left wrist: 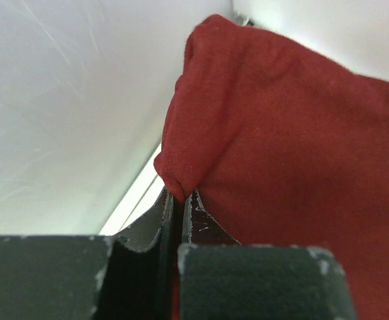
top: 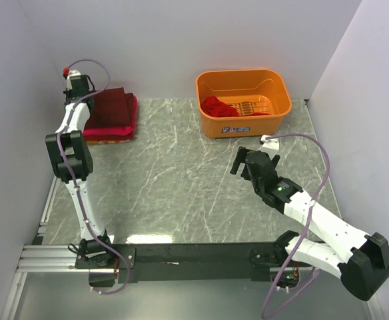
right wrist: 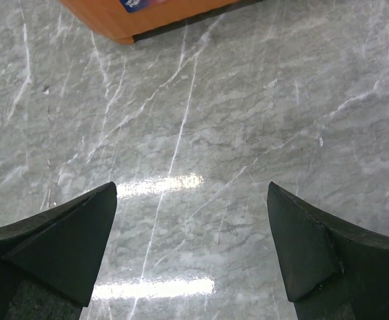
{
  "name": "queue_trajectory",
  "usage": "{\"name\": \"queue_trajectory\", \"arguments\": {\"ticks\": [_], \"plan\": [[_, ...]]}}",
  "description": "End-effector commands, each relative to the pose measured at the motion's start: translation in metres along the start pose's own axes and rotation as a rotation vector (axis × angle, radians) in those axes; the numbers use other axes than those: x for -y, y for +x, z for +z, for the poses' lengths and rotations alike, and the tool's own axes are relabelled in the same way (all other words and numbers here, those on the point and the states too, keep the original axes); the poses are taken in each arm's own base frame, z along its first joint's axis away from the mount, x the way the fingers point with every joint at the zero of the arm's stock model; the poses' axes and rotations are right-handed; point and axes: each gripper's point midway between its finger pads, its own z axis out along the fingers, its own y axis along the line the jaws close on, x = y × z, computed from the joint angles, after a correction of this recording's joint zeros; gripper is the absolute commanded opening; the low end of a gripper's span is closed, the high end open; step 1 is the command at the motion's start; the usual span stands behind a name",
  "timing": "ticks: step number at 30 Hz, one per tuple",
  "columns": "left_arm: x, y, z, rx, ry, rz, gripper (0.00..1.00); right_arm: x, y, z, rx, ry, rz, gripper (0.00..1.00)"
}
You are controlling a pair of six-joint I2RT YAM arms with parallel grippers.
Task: Fold and stack the t-shirts
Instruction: Neatly place the folded tshirt to the corner, then reset both grippers
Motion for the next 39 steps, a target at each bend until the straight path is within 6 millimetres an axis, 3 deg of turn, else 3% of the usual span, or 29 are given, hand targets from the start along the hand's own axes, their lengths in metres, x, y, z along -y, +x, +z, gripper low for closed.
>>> {"name": "queue_trajectory", "arguments": {"ticks": [1, 6, 8, 13, 14, 16, 17, 20, 22, 23, 26, 27, 29, 30, 32, 36, 37, 38, 39], "plan": [[0.006, 0.018, 0.018, -0.028, 0.033, -0.057, 0.01, -0.003, -0.023, -0.005, 0.050, 0.011, 0.052, 1.00], [0.002, 0.050, 0.035, -0.095, 0.053, -0.066, 0.01, -0.001, -0.023, -0.005, 0.046, 0.023, 0.063, 0.99], [0.001, 0.051, 0.036, -0.106, 0.062, -0.071, 0.02, -0.003, -0.024, -0.005, 0.046, 0.019, 0.065, 0.99], [0.003, 0.030, 0.024, -0.076, 0.122, -0.111, 0.28, -0.003, -0.025, -0.006, 0.048, 0.016, 0.066, 0.99], [0.004, 0.027, 0.021, -0.073, 0.128, -0.121, 0.39, -0.003, -0.024, -0.006, 0.048, 0.017, 0.067, 0.99], [0.002, 0.012, 0.012, -0.050, 0.141, -0.135, 0.46, -0.003, -0.024, -0.006, 0.048, 0.014, 0.065, 0.99], [0.001, 0.002, 0.007, -0.034, 0.147, -0.148, 0.57, -0.002, -0.024, -0.006, 0.049, 0.015, 0.066, 0.99], [-0.006, -0.024, -0.009, 0.001, 0.151, -0.192, 0.65, -0.001, -0.024, -0.007, 0.053, 0.014, 0.067, 0.99], [-0.013, -0.053, -0.028, 0.051, 0.157, -0.233, 0.77, -0.001, -0.026, -0.008, 0.063, 0.013, 0.069, 0.99], [-0.019, -0.073, -0.043, 0.080, 0.160, -0.275, 0.99, -0.001, -0.027, -0.009, 0.065, 0.014, 0.070, 0.99], [-0.023, -0.101, -0.072, 0.117, 0.209, -0.352, 0.99, 0.001, -0.034, -0.013, 0.087, 0.013, 0.086, 0.99], [-0.029, -0.119, -0.092, 0.151, 0.232, -0.381, 0.99, 0.001, -0.037, -0.016, 0.098, 0.006, 0.089, 0.99], [-0.030, -0.129, -0.114, 0.156, 0.271, -0.442, 0.99, 0.000, -0.040, -0.020, 0.111, -0.007, 0.101, 0.99], [-0.037, -0.145, -0.136, 0.192, 0.290, -0.474, 0.99, 0.001, -0.044, -0.023, 0.124, -0.010, 0.108, 0.99], [-0.036, -0.157, -0.172, 0.225, 0.329, -0.516, 0.99, 0.002, -0.049, -0.028, 0.137, -0.018, 0.115, 0.99], [-0.008, -0.154, -0.239, 0.230, 0.401, -0.530, 0.99, 0.001, -0.055, -0.034, 0.159, -0.039, 0.127, 1.00], [0.006, -0.142, -0.256, 0.203, 0.407, -0.526, 0.99, 0.001, -0.056, -0.035, 0.165, -0.044, 0.130, 1.00], [0.015, -0.118, -0.256, 0.142, 0.405, -0.550, 0.99, 0.000, -0.056, -0.035, 0.165, -0.050, 0.130, 1.00], [0.015, -0.114, -0.283, 0.151, 0.439, -0.579, 0.99, 0.000, -0.056, -0.036, 0.168, -0.056, 0.125, 1.00]]}}
